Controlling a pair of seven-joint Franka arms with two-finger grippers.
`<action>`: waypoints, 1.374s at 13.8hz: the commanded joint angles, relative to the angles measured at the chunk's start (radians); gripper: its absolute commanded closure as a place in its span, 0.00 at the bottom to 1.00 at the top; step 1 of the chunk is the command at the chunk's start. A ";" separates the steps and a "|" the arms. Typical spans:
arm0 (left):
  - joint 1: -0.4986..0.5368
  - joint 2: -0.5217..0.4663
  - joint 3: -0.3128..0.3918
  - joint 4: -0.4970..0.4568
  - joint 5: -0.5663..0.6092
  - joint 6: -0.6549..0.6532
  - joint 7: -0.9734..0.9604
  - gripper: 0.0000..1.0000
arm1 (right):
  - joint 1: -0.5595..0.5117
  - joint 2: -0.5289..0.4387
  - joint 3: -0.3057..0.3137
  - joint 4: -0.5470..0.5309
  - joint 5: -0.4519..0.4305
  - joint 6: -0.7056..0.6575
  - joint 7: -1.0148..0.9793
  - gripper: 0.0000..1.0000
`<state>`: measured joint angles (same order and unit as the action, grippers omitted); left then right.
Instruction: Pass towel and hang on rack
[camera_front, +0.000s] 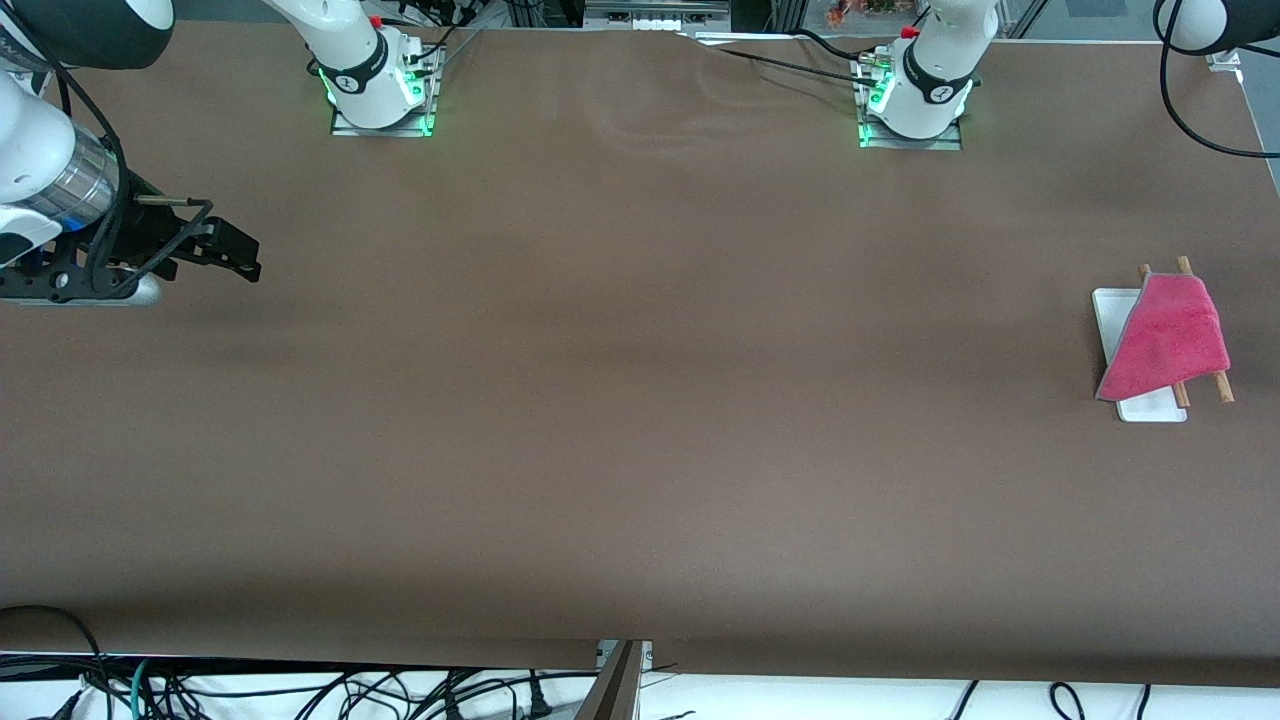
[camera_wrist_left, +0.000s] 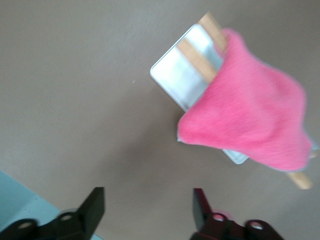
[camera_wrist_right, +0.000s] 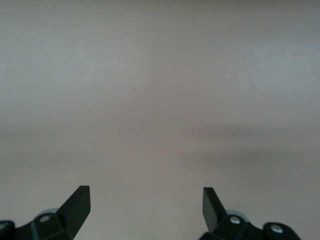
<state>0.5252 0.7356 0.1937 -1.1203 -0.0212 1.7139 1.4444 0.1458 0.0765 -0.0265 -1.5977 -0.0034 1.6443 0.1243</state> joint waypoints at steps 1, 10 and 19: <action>-0.077 -0.115 -0.007 -0.015 0.027 -0.135 -0.112 0.00 | -0.005 0.017 0.010 0.041 -0.015 -0.011 -0.014 0.01; -0.392 -0.269 -0.031 -0.021 0.014 -0.395 -0.653 0.00 | -0.006 0.023 0.010 0.044 -0.015 -0.008 -0.009 0.01; -0.494 -0.645 -0.244 -0.485 0.012 -0.203 -1.364 0.00 | -0.005 0.023 0.010 0.044 -0.017 -0.012 -0.009 0.01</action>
<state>0.0884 0.2390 -0.0526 -1.4121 -0.0217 1.4234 0.1916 0.1461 0.0891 -0.0245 -1.5796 -0.0062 1.6442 0.1227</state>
